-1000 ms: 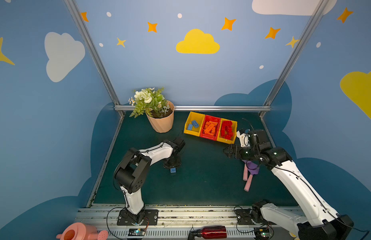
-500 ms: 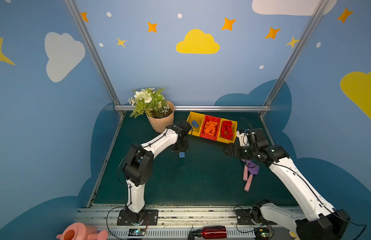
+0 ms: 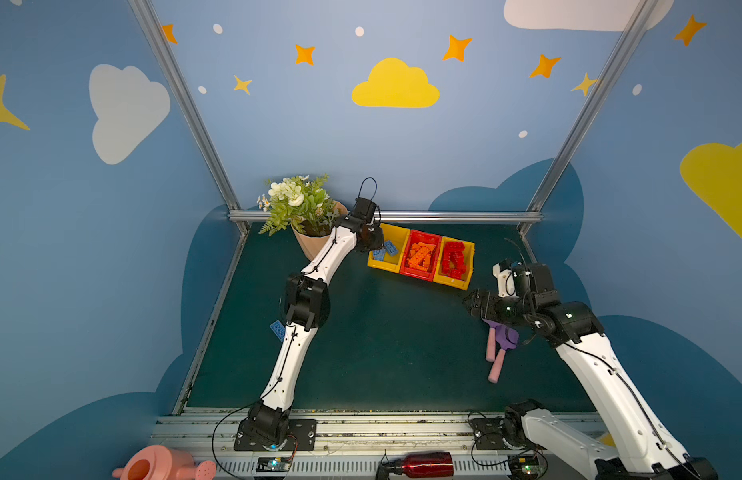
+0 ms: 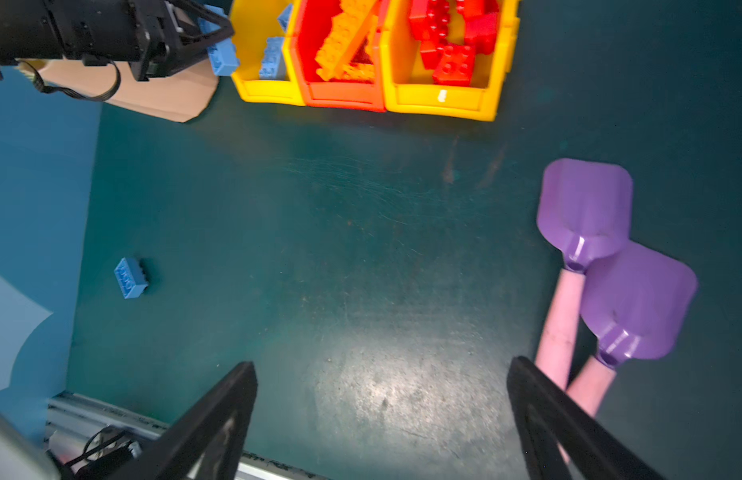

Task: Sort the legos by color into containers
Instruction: 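Carry the blue brick into the yellow bin with the left gripper and release it, then move the left gripper to the last blue brick and grasp it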

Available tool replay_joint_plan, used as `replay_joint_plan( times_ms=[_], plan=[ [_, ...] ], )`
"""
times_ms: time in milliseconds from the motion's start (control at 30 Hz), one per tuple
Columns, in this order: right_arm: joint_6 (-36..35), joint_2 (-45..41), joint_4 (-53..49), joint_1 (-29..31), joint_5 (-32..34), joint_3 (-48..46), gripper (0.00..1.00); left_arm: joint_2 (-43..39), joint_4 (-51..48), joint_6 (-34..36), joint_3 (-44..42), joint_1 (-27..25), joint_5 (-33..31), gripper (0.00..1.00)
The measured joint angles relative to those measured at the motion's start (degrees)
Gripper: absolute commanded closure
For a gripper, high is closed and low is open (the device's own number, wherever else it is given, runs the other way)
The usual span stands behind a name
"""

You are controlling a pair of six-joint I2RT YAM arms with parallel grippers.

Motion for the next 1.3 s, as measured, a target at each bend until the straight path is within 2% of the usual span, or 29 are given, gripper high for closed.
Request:
replay_joint_plan(
  times_ms=[200, 333, 367, 400, 433, 467, 567, 633, 833, 900, 1000, 1167, 1300],
  plan=[
    [0.0, 0.0, -3.2, -1.9, 0.4, 0.5, 0.08, 6.3, 7.8, -3.6, 9.6, 0.0, 1.9, 0.85],
    [0.0, -0.2, -4.5, -2.8, 0.8, 0.5, 0.08, 8.1, 9.9, -4.9, 11.0, -1.0, 2.8, 0.84],
    [0.1, -0.4, -4.8, -2.9, 0.9, 0.5, 0.08, 8.1, 10.1, -5.2, 10.5, -1.3, 3.1, 0.80],
    [0.1, -0.6, -5.1, -3.0, 1.0, 0.5, 0.08, 8.1, 10.2, -5.4, 10.2, -1.5, 3.4, 0.73],
    [0.2, -1.0, -5.3, -3.1, 1.1, 0.5, 0.08, 8.1, 10.6, -5.4, 9.9, -1.7, 3.7, 0.52],
    [0.3, -1.4, -5.5, -3.3, 1.2, 0.5, 0.08, 8.1, 10.9, -5.5, 9.6, -1.9, 3.9, 0.35],
    [0.8, -2.7, -5.7, -3.5, 1.1, 0.5, 0.08, 8.1, 11.3, -5.5, 9.4, -2.2, 4.9, 0.14],
    [1.2, -3.2, -5.7, -3.6, 0.7, 0.5, 0.08, 8.0, 11.4, -5.2, 9.4, -2.4, 5.1, 0.08],
    [2.2, -4.2, -5.0, -3.6, -0.9, -0.7, 0.08, 3.3, 8.9, -3.9, 5.6, -3.3, 4.2, 0.05],
    [2.2, -4.3, -4.4, -3.6, -1.8, -1.3, 0.08, -0.9, 7.6, -3.8, 1.8, -3.5, 3.1, 0.05],
    [2.2, -4.0, -3.1, -3.6, -3.8, -2.1, 0.08, -11.8, 7.5, -4.5, -10.3, -3.7, 0.3, 0.05],
    [1.9, -1.0, 0.8, -2.0, -7.4, -2.8, 0.08, -38.6, 13.3, -9.0, -44.7, -2.7, -3.9, 0.05],
    [2.0, 3.8, 5.0, 1.5, -9.3, -3.0, 0.08, -57.7, 13.6, -14.0, -67.2, -0.1, -8.9, 0.05]
  ],
)
